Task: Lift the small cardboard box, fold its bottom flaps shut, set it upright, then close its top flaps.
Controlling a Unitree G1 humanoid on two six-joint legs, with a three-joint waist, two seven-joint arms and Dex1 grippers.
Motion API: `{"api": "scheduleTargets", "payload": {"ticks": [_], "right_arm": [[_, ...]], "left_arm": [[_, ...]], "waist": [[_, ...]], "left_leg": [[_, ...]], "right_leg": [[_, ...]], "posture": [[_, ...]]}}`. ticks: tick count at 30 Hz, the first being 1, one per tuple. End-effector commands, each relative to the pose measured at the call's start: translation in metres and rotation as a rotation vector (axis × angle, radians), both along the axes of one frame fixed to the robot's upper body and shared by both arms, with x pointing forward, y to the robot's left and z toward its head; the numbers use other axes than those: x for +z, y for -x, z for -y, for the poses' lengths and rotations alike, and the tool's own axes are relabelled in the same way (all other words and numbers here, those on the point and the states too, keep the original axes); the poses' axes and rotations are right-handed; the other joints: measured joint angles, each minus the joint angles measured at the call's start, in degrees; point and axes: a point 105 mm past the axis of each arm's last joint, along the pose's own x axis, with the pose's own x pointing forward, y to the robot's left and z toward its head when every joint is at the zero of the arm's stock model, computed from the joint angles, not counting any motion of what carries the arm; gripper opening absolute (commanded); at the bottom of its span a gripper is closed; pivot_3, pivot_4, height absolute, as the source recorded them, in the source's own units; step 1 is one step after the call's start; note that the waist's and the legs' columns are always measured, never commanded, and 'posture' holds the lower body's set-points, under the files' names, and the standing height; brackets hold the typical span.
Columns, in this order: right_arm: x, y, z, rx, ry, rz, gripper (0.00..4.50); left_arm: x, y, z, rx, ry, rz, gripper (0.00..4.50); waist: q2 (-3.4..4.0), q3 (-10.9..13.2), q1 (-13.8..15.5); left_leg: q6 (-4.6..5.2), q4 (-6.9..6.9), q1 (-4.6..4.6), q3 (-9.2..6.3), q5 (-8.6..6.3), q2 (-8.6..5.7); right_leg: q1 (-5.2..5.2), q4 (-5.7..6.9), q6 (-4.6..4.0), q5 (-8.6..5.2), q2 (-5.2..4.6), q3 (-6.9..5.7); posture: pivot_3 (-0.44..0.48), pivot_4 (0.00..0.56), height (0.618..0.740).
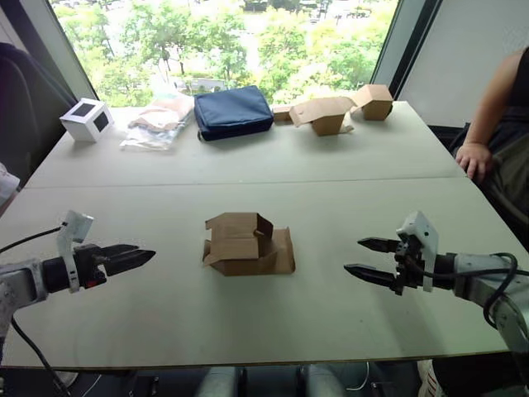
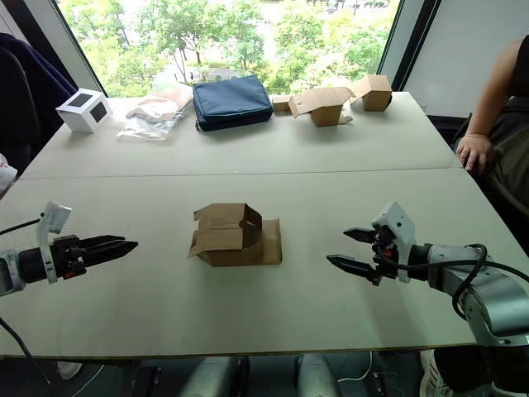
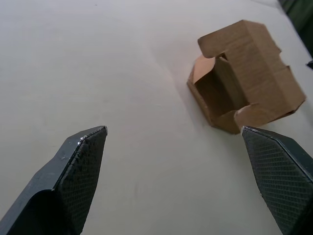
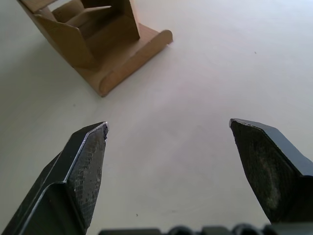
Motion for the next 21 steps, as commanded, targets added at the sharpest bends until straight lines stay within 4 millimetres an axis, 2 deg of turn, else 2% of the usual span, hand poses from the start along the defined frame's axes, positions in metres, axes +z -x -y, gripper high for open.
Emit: {"api": "scheduleTargets", "payload": {"ticks": [1, 4, 9, 14, 21], "right_arm": [[0.030, 0.016, -0.032, 0.132, -0.011, 0.093, 4.28], [0.038, 0.030, -0.057, 0.197, -0.032, 0.116, 4.28], [0.040, 0.037, -0.079, 0.209, -0.056, 0.138, 4.28], [0.038, 0.041, -0.084, 0.190, -0.065, 0.143, 4.28], [0.039, 0.040, -0.083, 0.153, -0.060, 0.161, 4.28]], "left_arm": [[0.014, -0.003, 0.027, -0.117, 0.215, -0.056, 4.50], [0.012, -0.010, 0.049, -0.195, 0.254, -0.091, 4.50], [0.009, -0.025, 0.072, -0.250, 0.309, -0.125, 4.50], [0.004, -0.034, 0.092, -0.307, 0.340, -0.155, 4.50], [0.000, -0.039, 0.103, -0.342, 0.343, -0.174, 4.50]], "waist": [[-0.02, 0.00, 0.04], [-0.04, -0.02, 0.05], [-0.16, -0.06, 0.12], [-0.16, -0.06, 0.10], [-0.17, -0.06, 0.05]], "left_leg": [[0.00, 0.02, 0.00, 0.00, 0.00, 0.00], [0.00, 0.06, 0.02, -0.03, 0.00, 0.00], [-0.02, 0.08, 0.01, -0.04, 0.02, 0.00], [-0.02, 0.07, 0.00, -0.04, 0.02, -0.02], [-0.02, 0.08, 0.00, -0.04, 0.02, -0.02]], "right_leg": [[0.01, 0.03, 0.01, 0.00, 0.01, -0.01], [0.05, 0.03, 0.02, 0.01, 0.02, -0.02], [0.04, 0.05, 0.02, 0.01, 0.01, -0.02], [0.02, 0.05, 0.02, 0.01, 0.02, 0.00], [0.02, 0.05, 0.02, 0.01, 0.04, 0.00]], "posture": [[0.000, 0.150, 0.740], [0.000, 0.150, 0.740], [0.000, 0.150, 0.740], [0.000, 0.150, 0.740], [0.000, 0.150, 0.740]]}}
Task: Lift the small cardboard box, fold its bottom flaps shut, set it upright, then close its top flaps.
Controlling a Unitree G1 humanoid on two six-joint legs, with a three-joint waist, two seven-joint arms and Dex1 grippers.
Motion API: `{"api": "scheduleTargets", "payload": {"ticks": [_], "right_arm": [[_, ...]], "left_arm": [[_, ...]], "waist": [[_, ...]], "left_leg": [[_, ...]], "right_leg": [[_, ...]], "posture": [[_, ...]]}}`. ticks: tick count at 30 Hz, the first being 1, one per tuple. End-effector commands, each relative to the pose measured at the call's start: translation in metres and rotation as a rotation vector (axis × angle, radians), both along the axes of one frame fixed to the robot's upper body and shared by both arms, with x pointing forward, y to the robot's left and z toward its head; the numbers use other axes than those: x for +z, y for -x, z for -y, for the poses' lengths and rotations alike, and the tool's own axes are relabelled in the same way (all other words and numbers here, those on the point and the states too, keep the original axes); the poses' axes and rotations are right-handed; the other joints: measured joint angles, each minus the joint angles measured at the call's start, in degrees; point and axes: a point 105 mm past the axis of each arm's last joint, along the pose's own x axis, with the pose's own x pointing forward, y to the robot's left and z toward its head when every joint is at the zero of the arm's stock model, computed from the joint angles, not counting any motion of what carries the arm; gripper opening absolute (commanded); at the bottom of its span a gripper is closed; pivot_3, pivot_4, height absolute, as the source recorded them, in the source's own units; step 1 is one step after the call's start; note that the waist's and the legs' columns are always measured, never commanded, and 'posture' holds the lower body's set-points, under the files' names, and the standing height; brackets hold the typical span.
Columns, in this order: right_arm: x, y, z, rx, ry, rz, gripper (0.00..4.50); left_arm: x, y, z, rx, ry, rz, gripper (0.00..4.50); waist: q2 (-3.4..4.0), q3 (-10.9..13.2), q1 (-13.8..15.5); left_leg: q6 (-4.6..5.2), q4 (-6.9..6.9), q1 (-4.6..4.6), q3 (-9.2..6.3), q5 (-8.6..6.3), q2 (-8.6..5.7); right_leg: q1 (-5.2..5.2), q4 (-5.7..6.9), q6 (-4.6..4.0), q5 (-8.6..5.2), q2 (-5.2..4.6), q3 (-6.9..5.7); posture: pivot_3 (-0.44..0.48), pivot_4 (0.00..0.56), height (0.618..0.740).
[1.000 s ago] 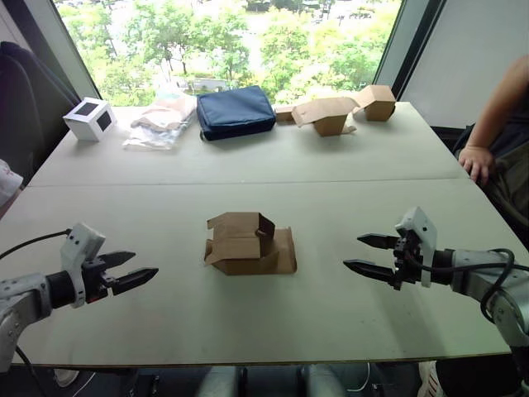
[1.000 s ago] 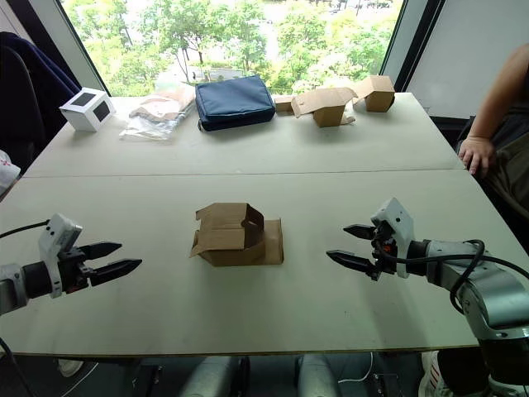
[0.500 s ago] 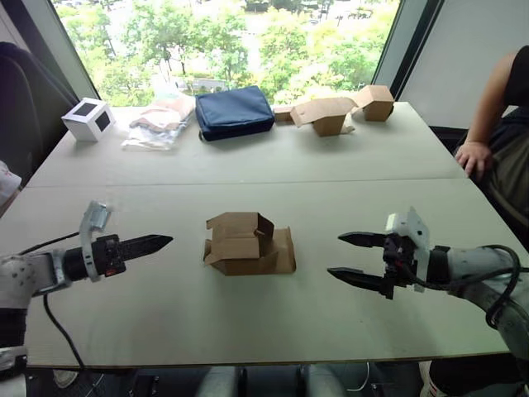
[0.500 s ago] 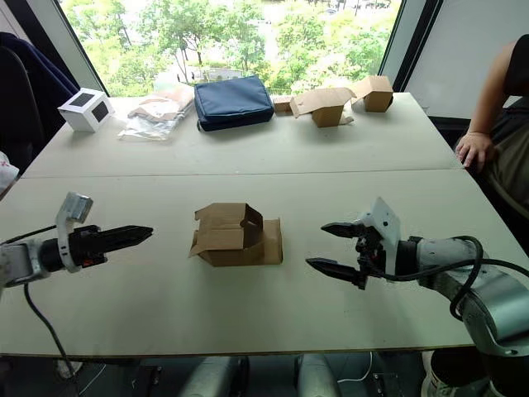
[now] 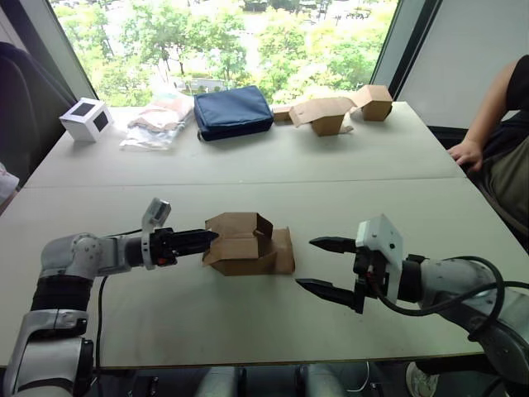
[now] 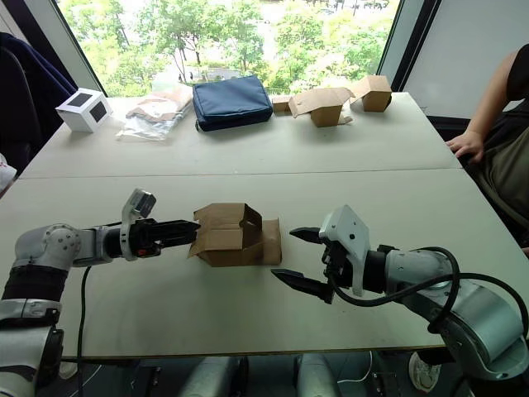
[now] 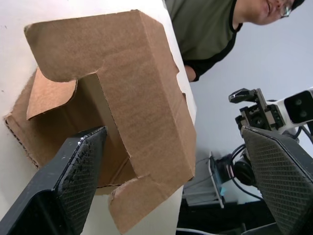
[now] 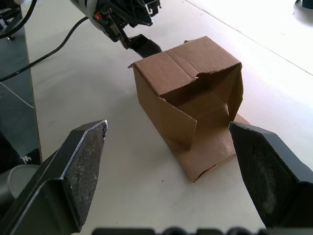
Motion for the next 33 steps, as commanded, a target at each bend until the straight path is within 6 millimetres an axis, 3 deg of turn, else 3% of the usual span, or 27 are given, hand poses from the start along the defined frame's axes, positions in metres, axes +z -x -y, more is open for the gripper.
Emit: {"api": "scheduleTargets", "payload": {"ticks": [1, 15, 16, 18, 22, 33], "right_arm": [[0.008, 0.004, -0.004, 0.009, -0.011, 0.044, 4.28], [0.005, -0.001, -0.003, -0.002, -0.003, 0.040, 4.28], [0.004, -0.001, -0.003, -0.003, -0.002, 0.039, 4.50], [0.003, -0.002, -0.003, -0.003, -0.002, 0.038, 4.50], [0.001, -0.002, -0.003, -0.002, -0.002, 0.036, 4.50], [-0.006, -0.001, -0.002, -0.001, 0.018, 0.033, 4.50]], "left_arm": [[0.008, -0.005, 0.004, -0.016, 0.023, 0.029, 4.50], [0.007, -0.017, 0.023, -0.035, 0.078, 0.031, 4.50], [0.007, -0.017, 0.023, -0.038, 0.082, 0.032, 4.12], [0.009, -0.017, 0.024, -0.044, 0.090, 0.035, 3.81], [0.012, -0.017, 0.026, -0.047, 0.104, 0.039, 2.14], [0.000, -0.021, 0.037, -0.066, 0.116, 0.027, 2.14]], "waist": [[0.00, 0.00, 0.02], [-0.01, 0.00, -0.01], [-0.01, 0.00, -0.02], [-0.01, 0.00, 0.00], [-0.01, 0.00, 0.03], [-0.01, 0.00, 0.02]], "left_leg": [[0.00, 0.00, 0.00, 0.00, 0.00, 0.00], [0.01, 0.06, -0.01, 0.00, 0.01, 0.00], [0.01, 0.06, -0.01, 0.00, 0.01, 0.00], [0.01, 0.06, -0.01, 0.00, 0.01, 0.00], [0.01, 0.07, -0.01, 0.00, 0.01, 0.00], [0.01, 0.09, 0.00, 0.00, 0.01, 0.00]], "right_leg": [[0.01, 0.00, 0.00, 0.00, 0.00, 0.00], [0.01, 0.03, 0.01, 0.00, 0.18, -0.02], [0.01, 0.03, 0.01, 0.00, 0.18, -0.02], [0.01, 0.03, 0.01, 0.00, 0.19, -0.02], [0.01, 0.03, 0.01, 0.00, 0.19, -0.02], [0.02, 0.05, 0.01, 0.01, 0.22, -0.03]], "posture": [[0.000, 0.150, 0.740], [0.000, 0.150, 0.740], [0.000, 0.150, 0.740], [0.000, 0.150, 0.740], [0.000, 0.150, 0.740], [0.000, 0.150, 0.740]]}}
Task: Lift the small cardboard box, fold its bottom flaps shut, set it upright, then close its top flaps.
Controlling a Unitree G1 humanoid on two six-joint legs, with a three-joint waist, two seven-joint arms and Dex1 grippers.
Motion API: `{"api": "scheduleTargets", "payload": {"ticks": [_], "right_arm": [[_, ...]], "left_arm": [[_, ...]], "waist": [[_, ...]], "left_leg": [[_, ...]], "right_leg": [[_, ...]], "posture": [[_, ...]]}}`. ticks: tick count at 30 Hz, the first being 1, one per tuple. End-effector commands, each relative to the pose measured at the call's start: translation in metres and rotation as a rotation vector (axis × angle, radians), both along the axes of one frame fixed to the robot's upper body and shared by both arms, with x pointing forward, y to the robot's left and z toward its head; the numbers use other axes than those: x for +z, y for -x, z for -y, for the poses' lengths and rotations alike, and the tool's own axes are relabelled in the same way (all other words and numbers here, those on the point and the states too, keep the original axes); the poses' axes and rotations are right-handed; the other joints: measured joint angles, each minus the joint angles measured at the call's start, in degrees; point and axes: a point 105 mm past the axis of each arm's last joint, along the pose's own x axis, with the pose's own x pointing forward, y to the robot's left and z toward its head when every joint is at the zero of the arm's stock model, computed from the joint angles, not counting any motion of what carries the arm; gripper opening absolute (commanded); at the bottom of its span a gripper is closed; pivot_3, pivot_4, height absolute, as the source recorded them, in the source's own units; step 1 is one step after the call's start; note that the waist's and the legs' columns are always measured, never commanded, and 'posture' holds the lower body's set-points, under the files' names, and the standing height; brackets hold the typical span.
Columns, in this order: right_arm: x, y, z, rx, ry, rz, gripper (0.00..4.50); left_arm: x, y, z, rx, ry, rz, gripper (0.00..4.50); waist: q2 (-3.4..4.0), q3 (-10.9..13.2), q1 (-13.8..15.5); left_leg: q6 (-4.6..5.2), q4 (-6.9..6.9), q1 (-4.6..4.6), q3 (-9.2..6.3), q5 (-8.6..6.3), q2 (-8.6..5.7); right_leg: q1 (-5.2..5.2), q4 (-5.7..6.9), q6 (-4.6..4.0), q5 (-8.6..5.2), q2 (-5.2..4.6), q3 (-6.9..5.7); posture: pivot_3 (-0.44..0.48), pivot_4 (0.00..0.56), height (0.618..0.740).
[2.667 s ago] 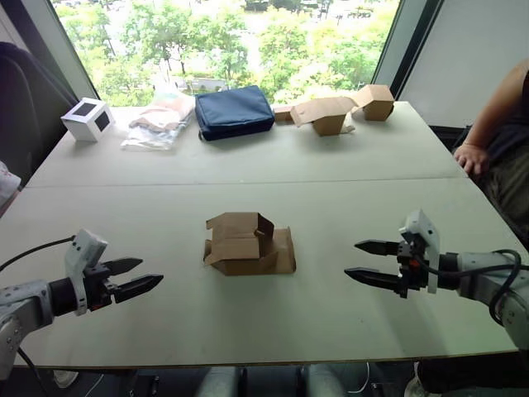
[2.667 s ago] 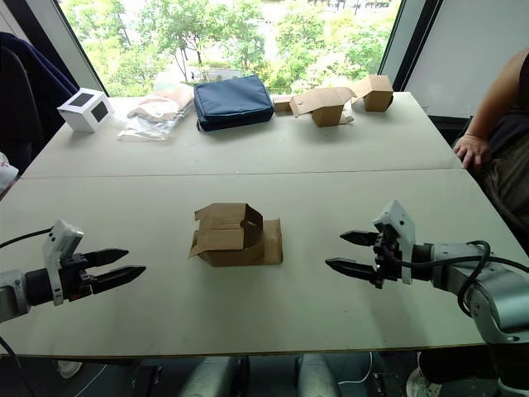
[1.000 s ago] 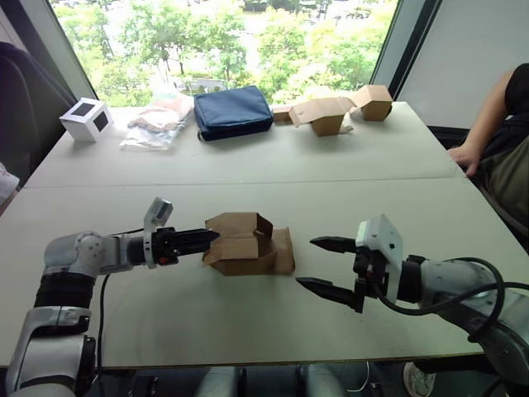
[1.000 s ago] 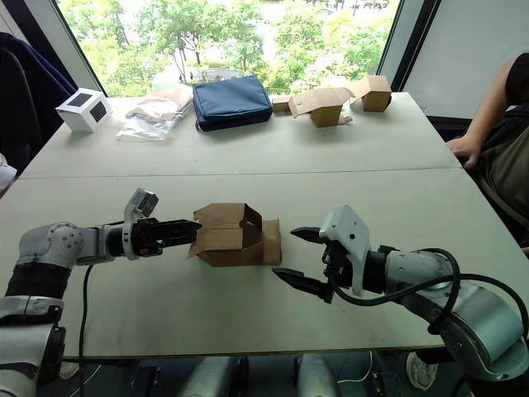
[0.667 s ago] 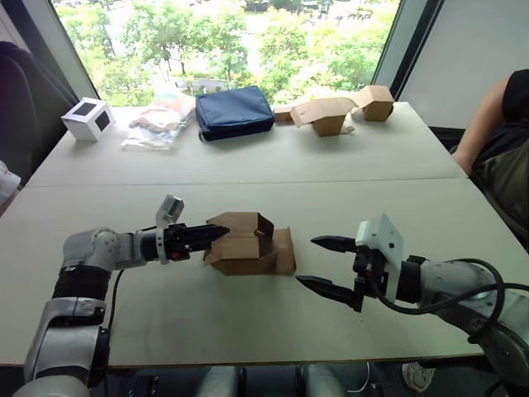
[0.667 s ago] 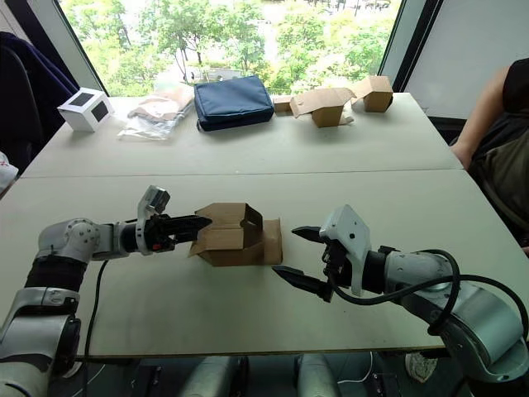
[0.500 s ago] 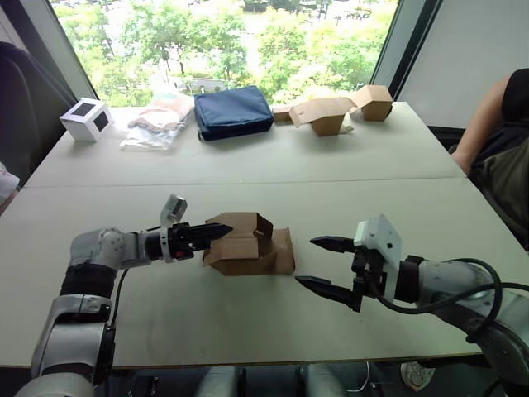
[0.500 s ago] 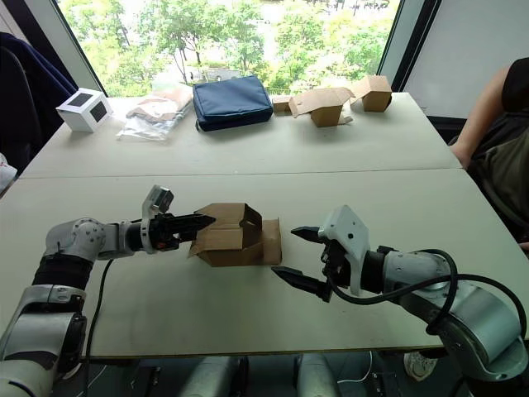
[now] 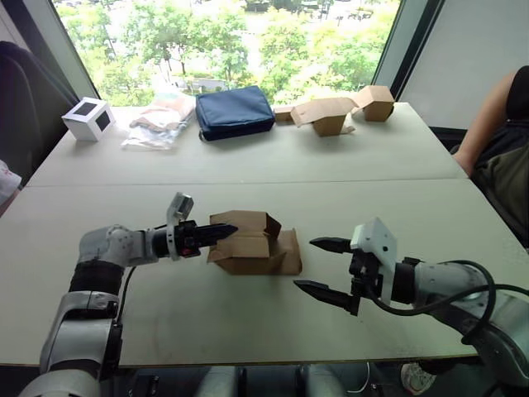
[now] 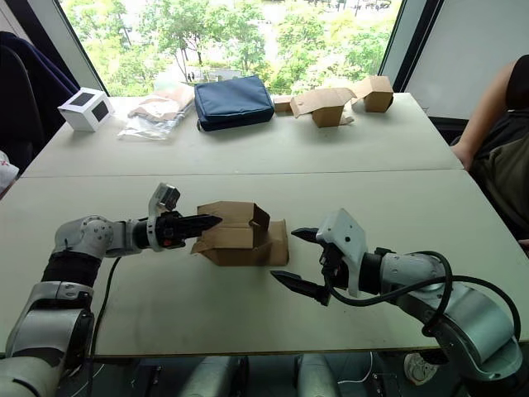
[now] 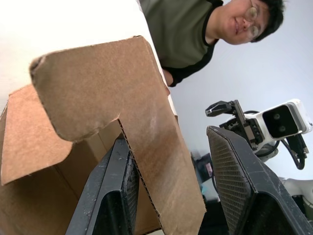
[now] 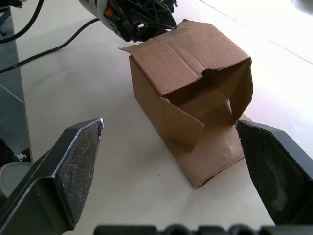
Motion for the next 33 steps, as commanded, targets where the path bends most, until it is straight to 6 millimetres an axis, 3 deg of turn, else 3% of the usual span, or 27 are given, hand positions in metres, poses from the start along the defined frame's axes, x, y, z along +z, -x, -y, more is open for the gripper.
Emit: {"api": "scheduleTargets", "payload": {"ticks": [1, 9, 10, 11, 14, 15, 22, 27, 30, 33], "right_arm": [[0.005, 0.003, -0.002, 0.019, 0.000, 0.034, 4.50], [0.000, 0.003, 0.000, 0.008, 0.013, 0.033, 4.50], [0.000, 0.003, 0.001, 0.006, 0.014, 0.033, 4.50], [-0.001, 0.003, 0.001, 0.004, 0.015, 0.033, 4.50], [-0.002, 0.003, 0.002, 0.002, 0.016, 0.033, 4.50], [-0.003, 0.003, 0.002, 0.001, 0.015, 0.033, 4.50], [0.000, 0.002, 0.001, -0.012, -0.037, 0.024, 4.50], [0.037, -0.029, 0.009, -0.166, -0.314, 0.090, 4.50], [0.067, -0.055, 0.019, -0.285, -0.493, 0.156, 3.54], [0.090, -0.072, 0.015, -0.322, -0.613, 0.180, 2.44]], "left_arm": [[0.003, -0.003, 0.005, -0.019, 0.011, 0.028, 2.14], [0.000, -0.006, 0.013, -0.042, 0.027, 0.024, 2.14], [0.000, -0.006, 0.014, -0.045, 0.032, 0.025, 1.62], [0.001, -0.007, 0.014, -0.046, 0.036, 0.027, 1.42], [0.003, -0.007, 0.015, -0.052, 0.044, 0.031, 0.27], [0.003, -0.007, 0.015, -0.054, 0.045, 0.032, 0.12], [0.014, -0.006, 0.011, -0.061, 0.042, 0.097, 0.12], [0.058, -0.006, 0.003, -0.061, 0.049, 0.305, 0.12], [0.094, -0.004, 0.000, -0.067, 0.025, 0.484, 0.00], [0.117, 0.000, 0.000, -0.080, -0.016, 0.607, 0.00]], "waist": [[0.00, 0.00, -0.01], [-0.01, 0.00, 0.01], [-0.01, 0.00, 0.01], [-0.01, 0.00, 0.02], [-0.01, 0.00, 0.03], [-0.01, 0.00, 0.00], [-0.01, 0.00, -0.01], [-0.08, 0.02, -0.25], [-0.08, 0.02, -0.29], [-0.06, 0.01, -0.24]], "left_leg": [[0.00, 0.00, 0.00, 0.00, 0.00, 0.00], [0.00, 0.03, 0.00, 0.00, 0.00, -0.01], [0.00, 0.03, -0.01, 0.00, 0.00, 0.00], [0.00, 0.03, 0.00, 0.00, 0.00, -0.01], [0.00, 0.05, -0.01, 0.00, 0.00, 0.00], [0.00, 0.05, 0.00, 0.00, 0.00, 0.00], [0.01, 0.05, 0.00, 0.00, 0.00, 0.00], [-0.01, 0.06, 0.00, -0.03, 0.01, 0.03], [-0.05, 0.05, -0.01, -0.05, 0.03, 0.04], [-0.12, -0.01, -0.02, -0.06, 0.06, 0.03]], "right_leg": [[0.00, 0.00, 0.00, 0.00, 0.00, 0.00], [0.01, 0.00, 0.00, 0.00, 0.01, 0.00], [0.01, 0.00, 0.00, 0.00, 0.02, -0.01], [0.01, 0.00, 0.00, 0.00, 0.02, -0.01], [0.03, 0.00, 0.01, 0.00, 0.02, -0.01], [0.03, 0.01, 0.01, 0.00, 0.02, -0.01], [0.03, 0.02, 0.01, 0.01, 0.03, -0.01], [0.02, 0.02, 0.01, 0.01, 0.02, 0.02], [-0.02, 0.04, 0.01, 0.01, -0.04, 0.09], [-0.06, 0.06, 0.01, 0.01, -0.04, 0.09]], "posture": [[0.000, 0.150, 0.740], [0.000, 0.150, 0.740], [0.000, 0.150, 0.740], [0.000, 0.150, 0.740], [0.000, 0.150, 0.740], [0.000, 0.150, 0.740], [0.000, 0.150, 0.740], [0.000, 0.150, 0.740], [0.000, 0.150, 0.740], [0.000, 0.150, 0.740]]}}
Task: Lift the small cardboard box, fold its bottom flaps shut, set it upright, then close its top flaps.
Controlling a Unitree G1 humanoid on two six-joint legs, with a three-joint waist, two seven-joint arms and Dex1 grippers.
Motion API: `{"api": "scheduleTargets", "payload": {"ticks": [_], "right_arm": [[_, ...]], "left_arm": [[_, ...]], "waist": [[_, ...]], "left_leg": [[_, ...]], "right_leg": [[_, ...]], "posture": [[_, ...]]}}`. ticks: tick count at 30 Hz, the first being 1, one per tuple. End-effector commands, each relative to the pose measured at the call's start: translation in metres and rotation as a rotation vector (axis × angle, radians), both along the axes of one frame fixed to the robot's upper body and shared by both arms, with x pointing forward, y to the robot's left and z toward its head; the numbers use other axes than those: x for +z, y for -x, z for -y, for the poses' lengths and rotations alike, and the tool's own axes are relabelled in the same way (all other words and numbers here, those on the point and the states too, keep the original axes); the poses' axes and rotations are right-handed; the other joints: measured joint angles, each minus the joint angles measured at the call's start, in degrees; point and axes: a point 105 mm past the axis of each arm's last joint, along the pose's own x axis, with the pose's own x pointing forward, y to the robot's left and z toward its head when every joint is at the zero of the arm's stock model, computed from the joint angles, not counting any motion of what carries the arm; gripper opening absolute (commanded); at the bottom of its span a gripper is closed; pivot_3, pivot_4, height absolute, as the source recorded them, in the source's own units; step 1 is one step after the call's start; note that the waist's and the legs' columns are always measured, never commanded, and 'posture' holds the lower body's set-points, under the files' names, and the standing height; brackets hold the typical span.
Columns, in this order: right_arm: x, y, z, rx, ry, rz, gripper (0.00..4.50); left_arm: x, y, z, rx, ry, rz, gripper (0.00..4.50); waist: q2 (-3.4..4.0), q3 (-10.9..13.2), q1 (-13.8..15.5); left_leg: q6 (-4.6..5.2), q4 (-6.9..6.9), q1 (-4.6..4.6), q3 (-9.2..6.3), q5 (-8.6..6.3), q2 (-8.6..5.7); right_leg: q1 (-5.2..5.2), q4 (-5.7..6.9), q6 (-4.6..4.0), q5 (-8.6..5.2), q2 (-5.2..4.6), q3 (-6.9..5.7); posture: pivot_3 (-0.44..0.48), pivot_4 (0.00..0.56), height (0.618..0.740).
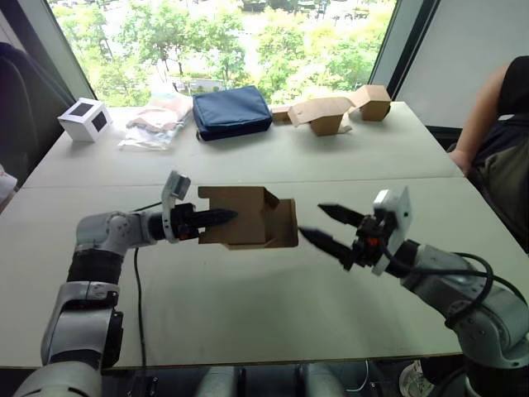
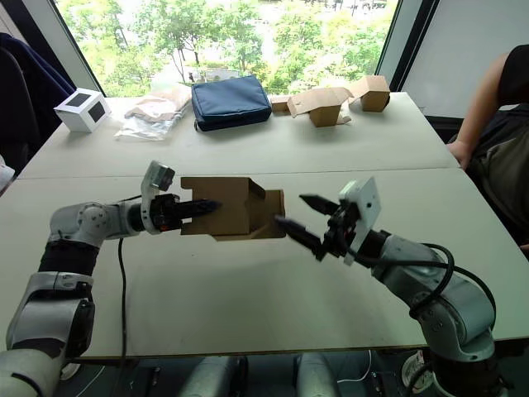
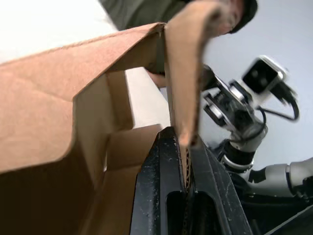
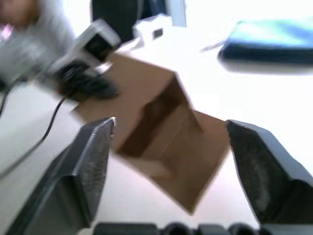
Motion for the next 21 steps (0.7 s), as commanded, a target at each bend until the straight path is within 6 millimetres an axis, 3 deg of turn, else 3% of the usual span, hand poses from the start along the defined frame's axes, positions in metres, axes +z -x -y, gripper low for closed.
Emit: {"api": "scheduleTargets", "payload": {"ticks": [1, 6, 7, 12, 21], "right_arm": [[0.034, -0.017, -0.005, -0.044, -0.155, 0.066, 2.18], [0.056, -0.036, -0.033, -0.026, -0.244, 0.085, 0.17], [0.060, -0.038, -0.039, -0.021, -0.246, 0.090, 0.03], [0.066, -0.035, -0.062, 0.054, -0.244, 0.113, 0.03], [0.054, -0.021, -0.081, 0.162, -0.195, 0.103, 0.03]], "left_arm": [[0.044, 0.008, 0.000, -0.025, -0.020, 0.226, 0.00], [0.068, 0.008, 0.000, -0.017, -0.055, 0.356, 0.00], [0.072, 0.008, 0.000, -0.018, -0.057, 0.373, 0.00], [0.079, 0.007, -0.001, -0.021, -0.066, 0.406, 0.00], [0.081, 0.008, -0.004, -0.016, -0.058, 0.419, 0.00]], "waist": [[0.01, 0.00, -0.10], [0.02, 0.00, -0.90], [0.02, 0.00, -1.09], [0.02, 0.00, -1.39], [0.02, 0.00, -1.51]], "left_leg": [[-0.06, -0.01, 0.00, 0.00, 0.03, 0.01], [-0.23, -0.07, 0.00, 0.02, 0.13, -0.02], [-0.35, -0.08, 0.00, 0.02, 0.21, -0.02], [-0.34, -0.07, -0.01, 0.07, 0.21, -0.06], [-0.05, -0.02, -0.02, 0.10, 0.06, -0.08]], "right_leg": [[-0.02, 0.00, 0.00, 0.00, -0.01, 0.00], [-0.09, 0.10, -0.01, 0.00, 0.07, 0.00], [-0.12, 0.16, -0.01, 0.00, 0.08, -0.02], [-0.23, 0.38, -0.01, -0.01, 0.11, 0.03], [-0.34, 0.75, -0.03, -0.02, 0.16, 0.10]], "posture": [[0.000, 0.150, 0.740], [0.000, 0.150, 0.740], [0.000, 0.150, 0.740], [0.000, 0.150, 0.740], [0.000, 0.150, 0.740]]}}
